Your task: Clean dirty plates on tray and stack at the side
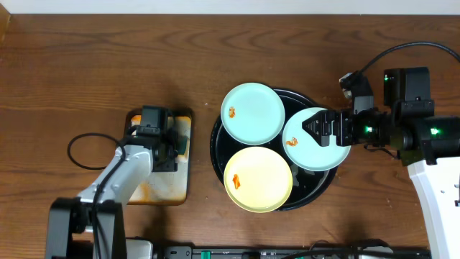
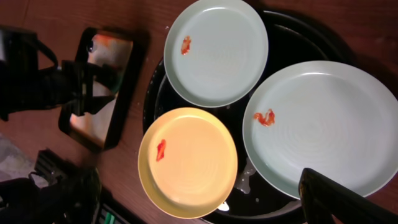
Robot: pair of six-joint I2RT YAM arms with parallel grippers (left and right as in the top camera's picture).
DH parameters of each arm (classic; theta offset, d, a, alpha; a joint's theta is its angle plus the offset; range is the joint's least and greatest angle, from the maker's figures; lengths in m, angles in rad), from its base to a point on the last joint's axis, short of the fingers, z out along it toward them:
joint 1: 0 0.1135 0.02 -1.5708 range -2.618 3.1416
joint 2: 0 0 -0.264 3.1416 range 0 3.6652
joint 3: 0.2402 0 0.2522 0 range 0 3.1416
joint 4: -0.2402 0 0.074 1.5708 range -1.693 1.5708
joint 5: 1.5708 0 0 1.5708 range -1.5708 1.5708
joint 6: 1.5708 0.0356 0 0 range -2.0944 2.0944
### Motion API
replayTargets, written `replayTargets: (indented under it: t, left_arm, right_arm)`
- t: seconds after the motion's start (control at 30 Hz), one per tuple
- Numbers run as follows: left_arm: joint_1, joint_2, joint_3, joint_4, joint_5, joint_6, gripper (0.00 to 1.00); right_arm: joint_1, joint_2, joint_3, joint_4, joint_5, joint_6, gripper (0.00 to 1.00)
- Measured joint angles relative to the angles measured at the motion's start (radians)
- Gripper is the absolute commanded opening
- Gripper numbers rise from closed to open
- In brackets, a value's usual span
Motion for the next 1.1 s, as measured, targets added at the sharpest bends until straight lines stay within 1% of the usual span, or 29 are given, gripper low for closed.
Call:
replayTargets:
  t: [0.07,0.13,0.23,0.33,0.47,0.53,0.63,0.67,0.7,0.73,0.77,0.8,0.87,0.9,0.93,0.97,1.0,1.1]
  left_arm:
    - [0.0,0.016,0.003,0.015,0.0,0.006,0.46]
    - [0.0,0.02,0.008,0.019,-0.001,0.036,0.43]
    - [0.0,0.019,0.009,0.02,-0.001,0.107,0.43]
    - [0.001,0.004,0.009,0.014,-0.001,0.236,0.43]
    - [0.001,-0.054,0.009,-0.027,-0.002,0.456,0.43]
    - [0.001,-0.1,0.009,-0.058,-0.013,0.556,0.47]
    - [0.007,-0.173,0.009,-0.103,-0.053,0.69,0.59]
    - [0.01,-0.188,0.009,-0.114,-0.065,0.718,0.62]
    - [0.016,-0.202,0.009,-0.129,-0.082,0.756,0.67]
    - [0.021,-0.212,0.009,-0.14,-0.098,0.795,0.69]
    - [0.025,-0.218,0.009,-0.152,-0.114,0.829,0.69]
    - [0.029,-0.22,0.009,-0.16,-0.127,0.856,0.66]
    - [0.034,-0.22,0.009,-0.168,-0.14,0.883,0.53]
    - [0.035,-0.22,0.009,-0.167,-0.137,0.874,0.53]
    - [0.035,-0.22,0.009,-0.167,-0.126,0.858,0.56]
    - [0.035,-0.22,0.009,-0.166,-0.112,0.824,0.64]
    - [0.035,-0.219,0.009,-0.158,-0.092,0.777,0.69]
    - [0.035,-0.206,0.009,-0.108,-0.045,0.658,0.71]
  right_arm:
    - [0.0,0.0,0.0,0.0,0.0,0.0,0.99]
    - [0.0,0.0,0.0,-0.001,0.0,0.0,0.99]
    - [0.0,0.0,0.0,0.0,0.0,0.0,0.99]
    - [0.0,0.0,0.0,0.0,0.0,0.0,0.99]
    - [0.0,0.0,0.0,0.0,0.0,0.0,0.99]
    - [0.0,0.0,0.0,0.0,0.0,0.0,0.99]
    - [0.0,0.0,0.0,-0.001,0.0,0.0,0.99]
    - [0.0,0.0,0.0,-0.001,0.0,0.0,0.99]
    - [0.0,0.0,0.0,-0.001,0.0,0.0,0.99]
    - [0.0,0.0,0.0,-0.001,0.0,0.0,0.99]
    - [0.0,0.0,0.0,-0.001,0.0,0.0,0.99]
    - [0.0,0.0,0.0,0.0,0.0,0.0,0.99]
    - [0.0,0.0,0.0,-0.001,0.0,0.0,0.99]
    - [0.0,0.0,0.0,-0.001,0.0,0.0,0.99]
    - [0.0,0.0,0.0,0.0,0.0,0.0,0.99]
    - [0.0,0.0,0.0,0.0,0.0,0.0,0.99]
    - [0.0,0.0,0.0,0.0,0.0,0.0,0.99]
    - [0.0,0.0,0.0,0.0,0.0,0.0,0.99]
